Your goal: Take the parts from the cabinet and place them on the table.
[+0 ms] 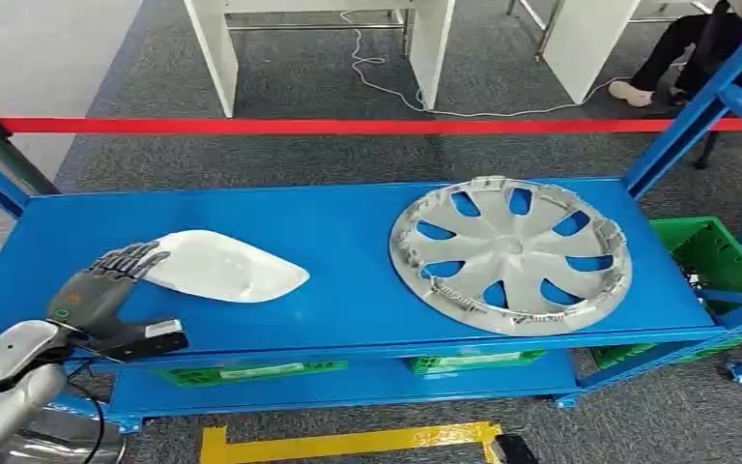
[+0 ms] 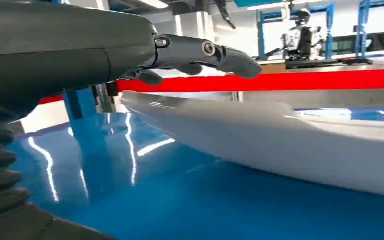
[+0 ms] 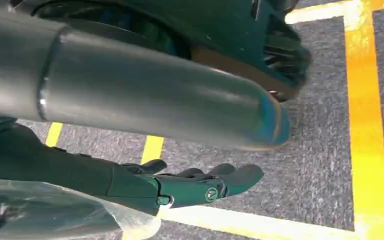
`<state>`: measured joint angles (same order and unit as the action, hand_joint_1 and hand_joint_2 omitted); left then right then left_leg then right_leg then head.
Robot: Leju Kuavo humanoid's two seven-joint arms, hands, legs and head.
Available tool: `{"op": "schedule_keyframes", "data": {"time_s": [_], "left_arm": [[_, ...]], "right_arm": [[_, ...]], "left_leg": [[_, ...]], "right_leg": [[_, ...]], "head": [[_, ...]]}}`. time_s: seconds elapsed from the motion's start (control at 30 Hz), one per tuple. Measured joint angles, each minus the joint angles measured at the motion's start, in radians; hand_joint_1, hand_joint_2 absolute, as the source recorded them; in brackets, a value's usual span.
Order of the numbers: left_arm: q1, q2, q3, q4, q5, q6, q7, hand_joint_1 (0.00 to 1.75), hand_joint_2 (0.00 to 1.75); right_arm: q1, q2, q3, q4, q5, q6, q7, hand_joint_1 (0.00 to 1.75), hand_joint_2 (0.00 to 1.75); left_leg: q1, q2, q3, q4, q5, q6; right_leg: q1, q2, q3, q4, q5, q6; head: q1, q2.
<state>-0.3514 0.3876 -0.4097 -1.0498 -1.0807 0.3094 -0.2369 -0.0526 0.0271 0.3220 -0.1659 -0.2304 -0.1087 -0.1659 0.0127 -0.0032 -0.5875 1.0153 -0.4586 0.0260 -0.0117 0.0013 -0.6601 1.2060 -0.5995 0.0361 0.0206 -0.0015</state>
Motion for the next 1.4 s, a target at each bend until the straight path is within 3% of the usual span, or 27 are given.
{"op": "schedule_keyframes", "data": {"time_s": [0.03, 0.07, 0.1, 0.13, 0.2, 0.27, 0.33, 0.4, 0.43, 0.47, 0.53, 0.57, 0.6, 0.63, 0.7, 0.73, 0.77, 0.87, 0.93, 1.03, 1.07, 1.1, 1.13, 1.17, 1.23, 1.27, 1.4], "left_arm": [[-0.002, -0.001, 0.0, 0.007, -0.004, 0.01, 0.0, 0.0, 1.75], [-0.005, -0.003, -0.001, 0.012, -0.011, 0.018, 0.0, 0.0, 1.75], [-0.009, -0.003, -0.001, 0.018, -0.019, 0.024, 0.0, 0.0, 1.75], [-0.011, -0.003, -0.002, 0.021, -0.02, 0.027, 0.0, 0.0, 1.75], [-0.018, -0.002, -0.001, 0.027, -0.022, 0.027, 0.003, 0.0, 1.75], [-0.024, 0.002, 0.0, 0.034, -0.026, 0.027, 0.003, 0.0, 1.75], [-0.03, 0.004, 0.0, 0.042, -0.027, 0.027, 0.003, 0.0, 1.75], [-0.036, 0.006, 0.0, 0.051, -0.034, 0.034, 0.003, 0.0, 1.75], [-0.041, 0.006, 0.0, 0.06, -0.036, 0.04, 0.003, 0.0, 1.75], [-0.047, 0.006, 0.0, 0.071, -0.035, 0.046, 0.003, 0.0, 1.75], [-0.049, 0.003, -0.001, 0.088, -0.035, 0.05, 0.001, 0.0, 1.75], [-0.049, 0.002, -0.001, 0.095, -0.035, 0.051, 0.0, 0.0, 1.75], [-0.051, 0.002, -0.001, 0.103, -0.035, 0.052, 0.0, 0.0, 1.75], [-0.058, 0.0, -0.001, 0.108, -0.036, 0.053, 0.0, 0.0, 1.75], [-0.073, -0.001, -0.001, 0.121, -0.037, 0.053, -0.001, 0.0, 1.75], [-0.082, -0.001, -0.001, 0.13, -0.037, 0.051, -0.003, 0.0, 1.75], [-0.093, -0.004, -0.002, 0.141, -0.037, 0.048, -0.006, 0.0, 1.75], [-0.127, -0.012, -0.005, 0.179, -0.04, 0.046, -0.018, 0.0, 1.75], [-0.155, -0.022, -0.009, 0.208, -0.052, 0.05, -0.021, 0.0, 1.75], [-0.177, -0.044, -0.018, 0.247, -0.056, 0.063, -0.023, 0.0, 1.75], [-0.184, -0.056, -0.024, 0.262, -0.056, 0.066, -0.024, 0.0, 1.75], [-0.19, -0.064, -0.026, 0.272, -0.056, 0.067, -0.025, 0.0, 1.75], [-0.196, -0.071, -0.027, 0.284, -0.055, 0.068, -0.027, 0.0, 1.75], [-0.204, -0.077, -0.027, 0.294, -0.054, 0.069, -0.028, 0.0, 1.75], [-0.219, -0.097, -0.029, 0.316, -0.053, 0.072, -0.032, 0.0, 1.75], [-0.223, -0.1, -0.03, 0.326, -0.053, 0.075, -0.033, 0.0, 1.75], [-0.241, -0.121, -0.037, 0.36, -0.051, 0.093, -0.043, 0.0, 1.75]], "right_arm": [[0.001, 0.0, 0.003, 0.0, 0.002, 0.0, -0.002, 0.0, 0.0], [0.002, 0.0, 0.005, 0.0, 0.003, 0.0, -0.005, 0.0, 0.0], [0.004, 0.0, 0.006, 0.0, 0.006, 0.0, -0.01, 0.0, 0.0], [0.003, 0.0, 0.006, 0.0, 0.007, 0.0, -0.013, 0.0, 0.0], [0.0, -0.001, 0.007, 0.0, 0.007, 0.0, -0.018, 0.0, 0.0], [-0.005, -0.001, 0.008, 0.0, 0.007, 0.0, -0.021, 0.0, 0.0], [-0.004, -0.001, 0.008, 0.0, 0.01, 0.002, -0.024, 0.0, 0.0], [-0.005, -0.002, 0.01, 0.0, 0.012, 0.005, -0.027, 0.0, 0.0], [-0.007, -0.002, 0.011, 0.0, 0.011, 0.004, -0.03, 0.0, 0.0], [-0.009, -0.002, 0.011, 0.0, 0.013, 0.005, -0.032, 0.0, 0.0], [-0.01, -0.002, 0.013, 0.0, 0.013, 0.006, -0.032, 0.0, 0.0], [-0.01, -0.002, 0.013, 0.0, 0.014, 0.006, -0.032, 0.0, 0.0], [-0.009, -0.002, 0.013, 0.0, 0.016, 0.006, -0.031, 0.0, 0.0], [-0.009, -0.002, 0.013, 0.0, 0.018, 0.005, -0.031, 0.0, 0.0], [-0.012, -0.002, 0.013, 0.0, 0.022, 0.005, -0.031, 0.0, 0.0], [-0.013, -0.002, 0.013, 0.0, 0.026, 0.006, -0.032, 0.0, 0.0], [-0.015, -0.002, 0.013, 0.0, 0.026, 0.006, -0.032, 0.0, 0.0], [-0.015, -0.002, 0.014, 0.0, 0.029, 0.006, -0.031, 0.0, 0.0], [-0.017, -0.002, 0.014, 0.0, 0.03, 0.006, -0.031, 0.0, 0.0], [-0.019, -0.002, 0.019, 0.0, 0.034, 0.006, -0.031, 0.0, 0.0], [-0.018, -0.002, 0.022, 0.0, 0.036, 0.006, -0.031, 0.0, 0.0], [-0.017, -0.002, 0.023, 0.0, 0.038, 0.006, -0.03, 0.0, 0.0], [-0.017, -0.002, 0.024, 0.0, 0.043, 0.006, -0.03, 0.0, 0.0], [-0.018, -0.002, 0.027, 0.0, 0.045, 0.006, -0.03, 0.0, 0.0], [-0.022, -0.002, 0.03, 0.0, 0.046, 0.006, -0.03, 0.0, 0.0], [-0.025, -0.002, 0.031, 0.0, 0.046, 0.006, -0.029, 0.0, 0.0], [-0.027, -0.002, 0.033, 0.0, 0.047, 0.006, -0.027, 0.0, 0.0]], "left_leg": [[-0.001, 0.001, 0.0, 0.0, -0.001, 0.001], [-0.002, 0.0, 0.001, 0.001, -0.002, 0.002], [-0.003, 0.0, 0.003, 0.001, -0.002, 0.003], [-0.003, -0.001, 0.005, 0.001, -0.003, 0.003], [-0.003, -0.002, 0.009, 0.001, -0.005, 0.0], [-0.011, -0.004, 0.003, 0.009, -0.009, -0.009], [-0.008, -0.004, 0.003, 0.002, -0.002, -0.02], [-0.007, -0.004, 0.002, 0.003, -0.008, -0.03], [-0.006, -0.002, -0.004, 0.024, -0.026, -0.035], [-0.005, -0.002, -0.029, 0.086, -0.067, -0.04], [-0.003, -0.002, -0.1, 0.254, -0.142, -0.047], [-0.003, -0.002, -0.122, 0.305, -0.155, -0.048], [-0.002, -0.002, -0.124, 0.308, -0.144, -0.048], [-0.002, -0.002, -0.104, 0.264, -0.107, -0.047], [0.0, -0.001, -0.023, 0.09, -0.013, -0.042], [-0.001, -0.001, 0.008, 0.022, -0.002, -0.038], [-0.006, -0.001, 0.015, 0.005, -0.008, -0.036], [-0.009, -0.003, 0.008, 0.003, -0.01, -0.021], [-0.001, -0.002, 0.013, -0.008, -0.001, -0.006], [-0.002, 0.0, 0.01, -0.008, -0.001, 0.004], [-0.002, 0.0, 0.01, -0.008, -0.001, 0.004], [-0.003, -0.001, 0.01, -0.008, -0.001, 0.004], [-0.003, -0.001, 0.011, -0.007, -0.001, 0.004], [-0.003, -0.002, 0.012, -0.007, -0.002, 0.004], [-0.002, -0.003, 0.013, -0.002, -0.005, -0.001], [-0.011, -0.004, 0.008, 0.002, -0.009, -0.007], [-0.01, -0.004, 0.006, 0.001, -0.004, -0.021]], "right_leg": [[0.0, 0.0, -0.04, 0.079, -0.027, 0.001], [0.001, 0.0, -0.064, 0.122, -0.031, 0.002], [0.0, 0.0, -0.065, 0.113, -0.009, 0.0], [0.001, 0.0, -0.044, 0.061, 0.03, -0.002], [0.001, 0.0, 0.039, -0.12, 0.122, -0.011], [0.002, 0.002, 0.08, -0.195, 0.119, -0.015], [0.006, 0.004, 0.076, -0.189, 0.121, -0.021], [-0.002, 0.002, 0.08, -0.2, 0.13, -0.036], [-0.002, 0.001, 0.08, -0.2, 0.132, -0.041], [-0.002, 0.001, 0.08, -0.2, 0.132, -0.045], [0.0, 0.001, 0.079, -0.2, 0.131, -0.047], [0.0, 0.001, 0.079, -0.2, 0.131, -0.047], [0.0, 0.002, 0.08, -0.2, 0.131, -0.047], [0.0, 0.002, 0.081, -0.199, 0.131, -0.047], [0.0, 0.002, 0.086, -0.199, 0.129, -0.045], [0.0, 0.002, 0.086, -0.2, 0.128, -0.042], [0.007, 0.003, 0.08, -0.195, 0.128, -0.036], [0.005, -0.001, 0.076, -0.2, 0.134, -0.022], [0.004, 0.001, 0.06, -0.181, 0.113, -0.01], [0.002, 0.0, -0.037, 0.031, 0.009, -0.002], [0.002, 0.0, -0.071, 0.102, -0.013, 0.001], [0.002, 0.0, -0.084, 0.126, -0.012, 0.002], [0.002, 0.0, -0.075, 0.104, 0.012, 0.001], [0.002, 0.0, -0.044, 0.038, 0.054, -0.001], [0.001, -0.001, 0.048, -0.15, 0.14, -0.005], [0.003, 0.0, 0.07, -0.182, 0.124, -0.007], [0.002, 0.005, 0.071, -0.189, 0.127, -0.024]], "head": [[-0.001, 0.0], [0.0, 0.0], [-0.001, 0.0], [0.001, 0.0], [0.0, 0.0], [-0.001, 0.0], [-0.001, 0.0], [0.0, 0.0], [-0.006, 0.0], [-0.008, 0.0], [-0.007, 0.0], [-0.007, 0.0], [-0.007, 0.0], [-0.007, 0.0], [-0.007, 0.0], [-0.007, 0.0], [-0.007, 0.0], [-0.005, 0.0], [-0.004, 0.0], [-0.001, 0.0], [0.001, 0.0], [0.0, 0.0], [0.0, 0.0], [0.0, 0.0], [0.001, 0.0], [0.0, 0.0], [-0.001, 0.0]]}}
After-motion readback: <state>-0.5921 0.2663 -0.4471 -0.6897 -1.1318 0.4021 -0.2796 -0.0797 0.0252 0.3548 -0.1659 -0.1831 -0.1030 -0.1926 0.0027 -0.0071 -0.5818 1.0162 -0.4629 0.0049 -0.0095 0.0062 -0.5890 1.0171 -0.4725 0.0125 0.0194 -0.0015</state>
